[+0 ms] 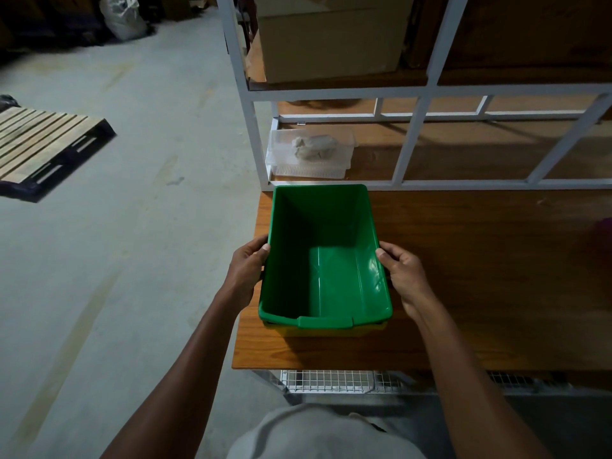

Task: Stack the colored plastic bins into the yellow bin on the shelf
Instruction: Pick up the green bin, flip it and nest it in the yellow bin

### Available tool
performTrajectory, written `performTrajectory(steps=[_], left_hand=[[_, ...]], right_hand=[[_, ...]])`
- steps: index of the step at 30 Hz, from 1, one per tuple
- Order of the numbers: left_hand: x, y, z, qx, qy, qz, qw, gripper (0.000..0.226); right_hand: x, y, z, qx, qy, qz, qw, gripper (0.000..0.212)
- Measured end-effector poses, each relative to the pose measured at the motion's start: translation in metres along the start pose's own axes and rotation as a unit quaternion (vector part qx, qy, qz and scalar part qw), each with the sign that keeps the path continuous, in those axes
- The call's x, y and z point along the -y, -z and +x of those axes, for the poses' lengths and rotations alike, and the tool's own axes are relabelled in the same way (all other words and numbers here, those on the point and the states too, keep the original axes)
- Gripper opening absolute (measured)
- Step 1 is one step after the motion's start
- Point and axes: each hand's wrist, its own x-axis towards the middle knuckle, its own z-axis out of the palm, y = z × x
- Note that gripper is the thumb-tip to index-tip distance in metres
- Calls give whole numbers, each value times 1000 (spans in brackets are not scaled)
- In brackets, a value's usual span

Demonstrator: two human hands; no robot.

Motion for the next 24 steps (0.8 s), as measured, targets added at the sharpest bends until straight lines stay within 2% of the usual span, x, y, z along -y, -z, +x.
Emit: performTrajectory(steps=[7, 12, 14, 17, 21, 24], left_hand=[[2, 0, -3, -13, -9, 1, 1000, 33], [3, 1, -7, -61, -24, 64, 996, 38], [2, -1, -10, -95, -56, 122, 986, 42], [-5, -5, -20, -136, -146, 186, 962, 37], [-18, -23, -36, -84, -261, 216, 937, 27], [-22, -51, -50, -4, -297, 219, 930, 26]], right_hand=[[1, -5, -6, -23, 6, 6, 1000, 40], [3, -3, -15, -35, 20, -6, 999, 34], [4, 1, -24, -44, 29, -13, 999, 34], [7, 6, -40, -67, 50, -42, 996, 35], [5, 19, -73, -117, 78, -19, 990, 32], [-3, 37, -102, -150, 83, 13, 985, 30]])
